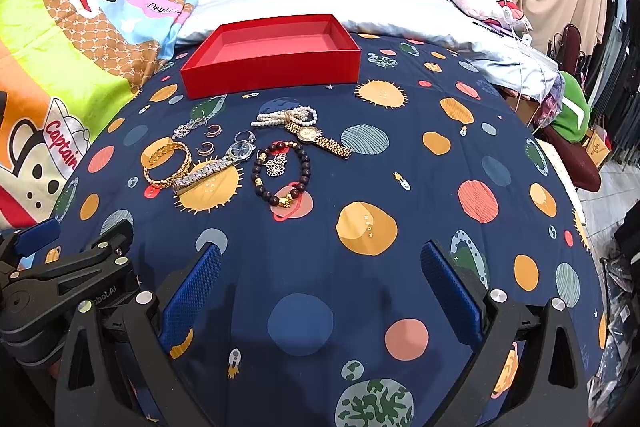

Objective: Organize jewelry

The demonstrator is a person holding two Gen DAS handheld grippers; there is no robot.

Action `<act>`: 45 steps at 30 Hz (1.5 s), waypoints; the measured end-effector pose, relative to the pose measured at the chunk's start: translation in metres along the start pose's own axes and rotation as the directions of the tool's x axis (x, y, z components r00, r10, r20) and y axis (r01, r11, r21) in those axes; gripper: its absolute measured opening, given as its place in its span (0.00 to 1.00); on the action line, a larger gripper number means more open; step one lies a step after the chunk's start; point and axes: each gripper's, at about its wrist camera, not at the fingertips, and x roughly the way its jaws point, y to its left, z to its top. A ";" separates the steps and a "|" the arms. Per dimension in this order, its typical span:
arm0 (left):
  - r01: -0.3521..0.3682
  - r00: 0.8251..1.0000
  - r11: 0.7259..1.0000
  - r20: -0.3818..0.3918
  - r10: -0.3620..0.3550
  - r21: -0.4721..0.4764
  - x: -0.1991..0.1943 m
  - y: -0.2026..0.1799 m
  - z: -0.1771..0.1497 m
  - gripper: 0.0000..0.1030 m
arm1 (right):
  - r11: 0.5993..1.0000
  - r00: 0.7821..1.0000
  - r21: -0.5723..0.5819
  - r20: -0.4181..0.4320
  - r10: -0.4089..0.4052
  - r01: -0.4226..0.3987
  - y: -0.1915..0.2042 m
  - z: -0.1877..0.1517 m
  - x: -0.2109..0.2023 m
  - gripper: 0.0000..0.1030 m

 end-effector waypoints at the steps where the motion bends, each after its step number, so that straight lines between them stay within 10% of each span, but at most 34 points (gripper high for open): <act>1: 0.000 1.000 1.000 0.001 0.000 0.000 0.000 0.000 -0.001 0.83 | 1.000 1.000 0.000 0.001 0.001 -0.001 0.000 0.000 0.000 0.95; 45: 0.012 1.000 1.000 0.007 -0.012 -0.004 0.000 0.002 0.001 0.83 | 1.000 1.000 0.017 0.001 0.006 -0.006 -0.007 -0.002 0.000 0.95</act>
